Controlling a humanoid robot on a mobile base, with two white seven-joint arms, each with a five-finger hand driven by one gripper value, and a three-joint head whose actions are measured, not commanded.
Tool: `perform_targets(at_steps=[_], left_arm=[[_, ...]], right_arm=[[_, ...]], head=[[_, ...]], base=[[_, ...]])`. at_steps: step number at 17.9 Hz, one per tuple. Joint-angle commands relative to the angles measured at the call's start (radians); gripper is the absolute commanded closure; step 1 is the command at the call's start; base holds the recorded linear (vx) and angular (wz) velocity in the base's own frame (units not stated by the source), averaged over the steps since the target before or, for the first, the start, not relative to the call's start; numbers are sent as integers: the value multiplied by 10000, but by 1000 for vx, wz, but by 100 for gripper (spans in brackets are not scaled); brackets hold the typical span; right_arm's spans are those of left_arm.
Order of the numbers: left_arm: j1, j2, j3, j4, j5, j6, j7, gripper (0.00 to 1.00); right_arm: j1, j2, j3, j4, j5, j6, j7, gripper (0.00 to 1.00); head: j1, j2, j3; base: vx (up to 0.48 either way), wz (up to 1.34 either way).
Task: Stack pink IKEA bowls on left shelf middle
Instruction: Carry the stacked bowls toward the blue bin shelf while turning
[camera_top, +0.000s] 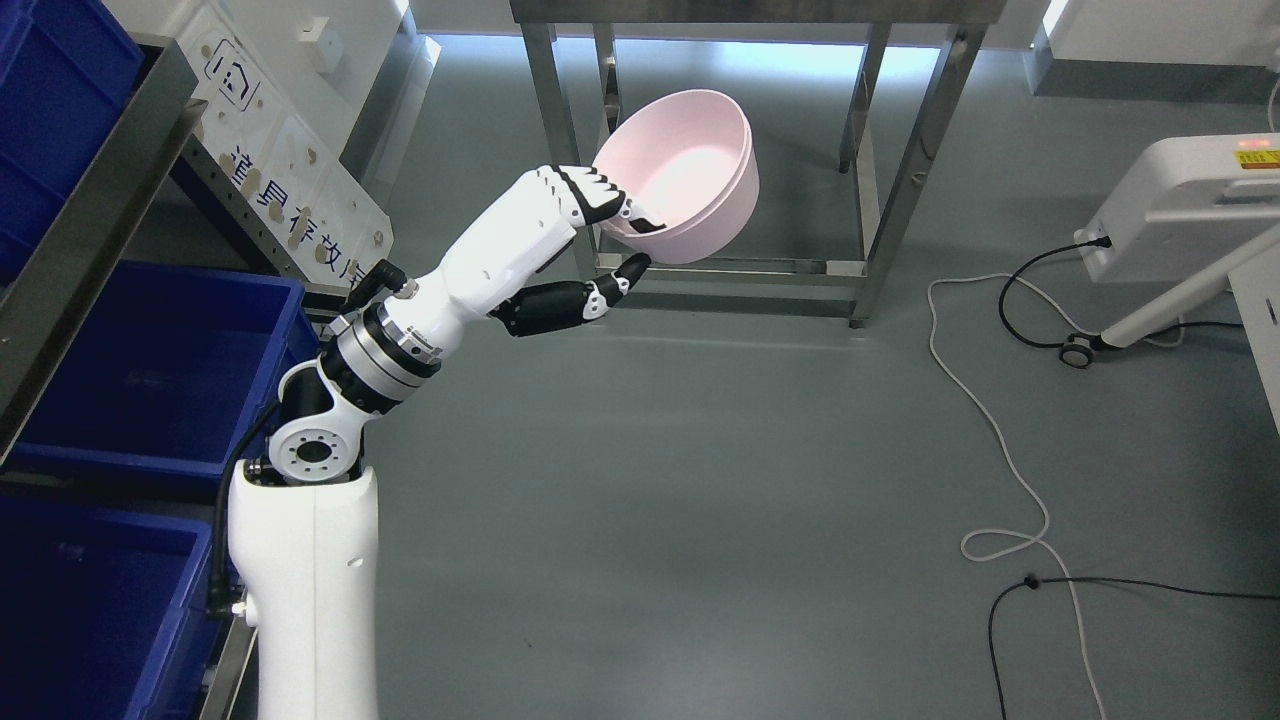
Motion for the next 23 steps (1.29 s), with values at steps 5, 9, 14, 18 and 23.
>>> perform_targets(at_steps=[5,9,14,18,23], left_arm=[[74,175,-298,-133,-6,-3,94,94],[89,175,-145,-164,-6,-3,79,94],[74,175,-115,-210,-6,12,79,94],[74,175,-84,-256,-6,12,79,94],[89,175,-99,-256,-6,27,94,94]], right_arm=[[0,-174,0,0,0,-6,-4,0],[15,-174,0,0,0,-6,-4,0],[0,-174,0,0,0,-6,-4,0],[0,-174,0,0,0,-6,-4,0],[0,-174,0,0,0,-6,-4,0]], head=[[0,0,0],[0,0,0],[0,0,0],[0,0,0],[0,0,0]], base=[[-298,8],[-304,380],[-274,534],[-171,678],[-66,649]])
